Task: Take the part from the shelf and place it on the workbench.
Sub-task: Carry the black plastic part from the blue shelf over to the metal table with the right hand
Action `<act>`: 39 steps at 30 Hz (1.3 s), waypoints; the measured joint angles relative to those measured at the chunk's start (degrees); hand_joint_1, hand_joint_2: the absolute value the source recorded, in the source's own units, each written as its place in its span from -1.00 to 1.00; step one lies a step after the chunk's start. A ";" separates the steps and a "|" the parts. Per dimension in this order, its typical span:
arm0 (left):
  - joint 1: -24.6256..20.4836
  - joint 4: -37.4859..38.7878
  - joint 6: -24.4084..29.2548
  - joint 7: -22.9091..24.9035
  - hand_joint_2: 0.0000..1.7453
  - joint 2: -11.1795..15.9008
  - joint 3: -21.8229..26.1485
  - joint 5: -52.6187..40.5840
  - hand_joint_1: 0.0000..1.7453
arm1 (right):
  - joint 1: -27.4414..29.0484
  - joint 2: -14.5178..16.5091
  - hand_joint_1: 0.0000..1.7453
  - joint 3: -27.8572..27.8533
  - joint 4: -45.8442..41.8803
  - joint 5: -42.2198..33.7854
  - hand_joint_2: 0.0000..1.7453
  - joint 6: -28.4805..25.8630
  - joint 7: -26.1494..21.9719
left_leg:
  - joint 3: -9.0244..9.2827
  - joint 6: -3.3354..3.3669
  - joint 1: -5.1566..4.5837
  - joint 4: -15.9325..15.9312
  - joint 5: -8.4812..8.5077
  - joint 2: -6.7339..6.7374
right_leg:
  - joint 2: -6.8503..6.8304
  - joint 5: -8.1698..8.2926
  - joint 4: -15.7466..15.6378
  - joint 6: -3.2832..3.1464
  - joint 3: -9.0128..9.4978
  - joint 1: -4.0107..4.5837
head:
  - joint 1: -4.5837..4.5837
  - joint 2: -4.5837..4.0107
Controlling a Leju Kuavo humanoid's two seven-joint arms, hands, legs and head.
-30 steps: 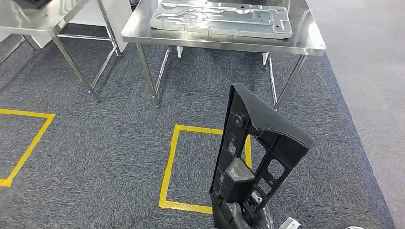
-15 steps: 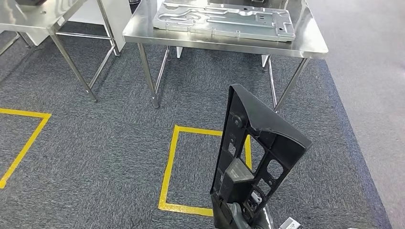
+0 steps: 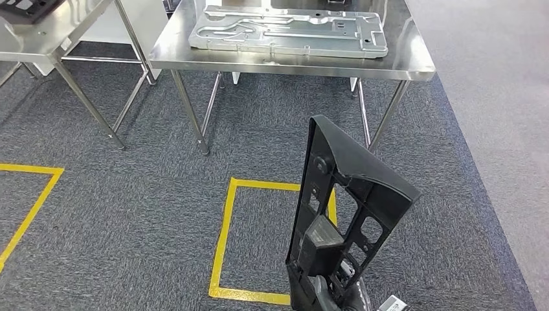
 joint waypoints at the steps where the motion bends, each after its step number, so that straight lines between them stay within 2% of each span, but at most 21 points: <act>1: 0.06 0.00 -0.07 0.00 1.00 0.00 0.14 -0.03 -1.00 | -0.01 0.00 1.00 0.01 0.09 0.14 1.00 -0.04 0.00 | 0.80 0.21 -0.03 -3.39 2.79 0.00 | 0.08 -0.41 0.00 0.08 0.57 0.07 | 0.00 0.00; 2: 0.08 0.00 -0.10 0.00 1.00 0.01 0.28 -0.06 -1.00 | -0.04 0.00 1.00 0.02 0.17 0.24 1.00 -0.08 -0.01 | 1.68 0.48 -0.19 -6.55 4.71 -0.01 | 0.10 -0.80 0.02 0.20 1.10 0.14 | 0.01 0.00; 4: 0.08 -0.01 -0.14 0.01 1.00 0.04 0.50 -0.07 -1.00 | -0.14 0.00 1.00 0.04 0.27 0.32 1.00 -0.11 -0.02 | 2.83 1.10 -0.60 -10.67 5.62 -0.04 | 0.18 -1.47 0.23 0.69 1.48 0.22 | 0.00 0.00; 6: 0.16 -0.01 -0.16 0.02 1.00 0.07 0.55 -0.07 -1.00 | -0.19 0.00 1.00 0.07 0.34 0.40 1.00 -0.17 -0.04 | 3.10 1.66 -0.79 -11.26 5.25 -0.07 | 0.26 -2.02 0.32 1.36 1.58 0.28 | -0.01 0.00; 9: 0.09 -0.02 -0.21 0.03 1.00 -0.12 0.58 -0.07 -1.00 | -0.32 0.00 1.00 0.08 0.29 0.50 1.00 -0.44 -0.09 | 4.20 2.56 -0.13 -12.32 6.24 -0.01 | 0.06 -3.57 1.99 2.39 1.50 0.27 | -0.01 0.00; 10: 0.01 -0.03 -0.23 0.03 1.00 -0.19 0.59 -0.08 -1.00 | -0.37 -0.01 1.00 0.08 0.27 0.52 1.00 -0.50 -0.11 | 4.59 2.72 0.03 -12.65 6.23 0.02 | -0.01 -4.75 4.35 2.75 0.34 0.08 | 0.01 0.00; 12: -0.06 -0.03 -0.23 0.09 1.00 -0.24 0.61 -0.09 -1.00 | -0.38 -0.02 1.00 0.08 0.29 0.55 1.00 -0.56 -0.13 | 5.08 2.84 0.06 -12.89 5.84 0.05 | -0.05 -7.48 11.59 3.42 -4.09 -0.52 | 0.01 0.00; 13: -0.06 -0.03 -0.23 0.13 1.00 -0.27 0.62 -0.09 -1.00 | -0.34 -0.02 1.00 0.08 0.33 0.55 1.00 -0.58 -0.12 | 5.29 2.78 0.10 -12.89 5.58 0.05 | -0.06 -8.06 14.62 3.68 -6.30 -0.83 | 0.01 0.00; 14: -0.02 -0.03 -0.23 0.16 1.00 -0.29 0.63 -0.09 -1.00 | -0.28 -0.02 1.00 0.08 0.36 0.55 1.00 -0.60 -0.11 | 5.62 2.67 0.18 -12.89 5.24 0.03 | -0.07 -7.46 15.93 3.91 -7.76 -1.11 | 0.01 0.00; 15: 0.01 -0.03 -0.23 0.17 1.00 -0.30 0.63 -0.09 -1.00 | -0.25 -0.02 1.00 0.08 0.39 0.56 1.00 -0.61 -0.11 | 6.04 2.52 0.31 -12.89 4.90 -0.01 | -0.09 -5.87 15.31 4.09 -8.19 -1.33 | 0.01 0.00; 17: 0.04 -0.03 -0.23 0.17 1.00 -0.30 0.64 -0.09 -1.00 | -0.26 -0.02 1.00 0.08 0.41 0.56 1.00 -0.62 -0.11 | 7.09 2.02 0.62 -12.91 4.07 -0.13 | -0.23 -0.63 8.76 4.40 -6.27 -1.69 | 0.02 0.00; 19: -0.06 -0.03 -0.23 0.18 1.00 -0.28 0.67 -0.09 -1.00 | -0.33 -0.03 1.00 0.08 0.48 0.56 1.00 -0.62 -0.10 | 7.82 1.20 0.61 -12.96 3.25 -0.28 | -0.36 1.99 2.86 4.31 -3.95 -1.57 | 0.01 0.00; 24: -0.32 -0.03 -0.27 0.21 1.00 -0.34 0.73 -0.10 -1.00 | -0.33 -0.05 1.00 0.13 0.55 0.64 1.00 -0.65 -0.08 | 8.70 -0.45 0.58 -12.78 1.95 -0.14 | -0.14 1.23 0.70 2.13 -2.45 -1.30 | -0.02 0.00; 26: -0.37 -0.03 -0.29 0.28 1.00 -0.34 0.81 -0.16 -1.00 | -0.41 -0.04 1.00 0.22 0.55 0.73 1.00 -0.74 -0.08 | 6.15 -0.45 0.59 -7.35 -0.43 -0.15 | -0.23 0.87 0.25 1.25 -1.60 -1.25 | -0.02 0.00; 28: -0.23 -0.03 -0.36 0.47 1.00 -0.34 0.97 -0.34 -1.00 | -0.47 -0.05 1.00 0.28 0.58 0.84 1.00 -0.84 -0.08 | 1.49 -0.25 0.41 0.26 -2.75 -0.16 | -0.24 0.22 0.22 0.60 -0.93 -0.81 | -0.02 0.00; 29: -0.11 -0.03 -0.39 0.58 1.00 -0.34 1.05 -0.49 -1.00 | -0.46 -0.06 1.00 0.32 0.62 0.93 1.00 -0.89 -0.08 | -0.23 -0.08 0.27 2.40 -2.67 -0.16 | -0.17 -0.15 0.22 0.39 -0.50 -0.53 | -0.02 0.00; 30: -0.02 -0.03 -0.41 0.69 1.00 -0.34 1.15 -0.69 -1.00 | -0.46 -0.07 1.00 0.37 0.64 1.03 1.00 -0.98 -0.09 | -0.97 0.22 0.09 2.39 -1.39 -0.17 | -0.08 -0.55 0.22 0.25 0.03 -0.24 | -0.02 0.00; 32: 0.05 -0.04 -0.42 0.83 1.00 -0.32 1.45 -1.13 -1.00 | -0.49 -0.07 1.00 0.61 0.68 1.28 1.00 -1.32 -0.09 | 0.44 1.40 -0.53 -3.40 3.44 -0.20 | 0.04 -1.41 0.20 0.14 1.26 0.22 | -0.02 0.00; 34: -0.02 -0.07 -0.43 0.91 1.00 -0.17 1.79 -1.40 -1.00 | -0.57 -0.07 1.00 0.95 0.67 1.49 1.00 -1.63 -0.11 | 2.73 2.66 -1.22 -9.42 6.11 -0.14 | 0.07 -2.21 0.16 0.40 2.09 0.51 | -0.02 0.00; 36: -0.06 -0.14 -0.42 0.97 1.00 -0.05 1.93 -1.52 -1.00 | -0.61 -0.09 1.00 1.24 0.68 1.60 1.00 -1.81 -0.13 | 3.72 3.22 -1.60 -11.69 5.94 -0.12 | 0.07 -2.33 0.09 1.06 2.54 0.42 | 0.00 0.00; 39: 0.04 -0.20 -0.42 1.05 1.00 -0.07 2.05 -1.86 -1.00 | -0.60 -0.11 1.00 1.53 0.67 1.66 1.00 -2.11 -0.15 | 5.52 3.62 -1.28 -13.62 6.02 -0.38 | 0.00 -2.33 1.32 2.02 2.81 0.18 | 0.01 0.00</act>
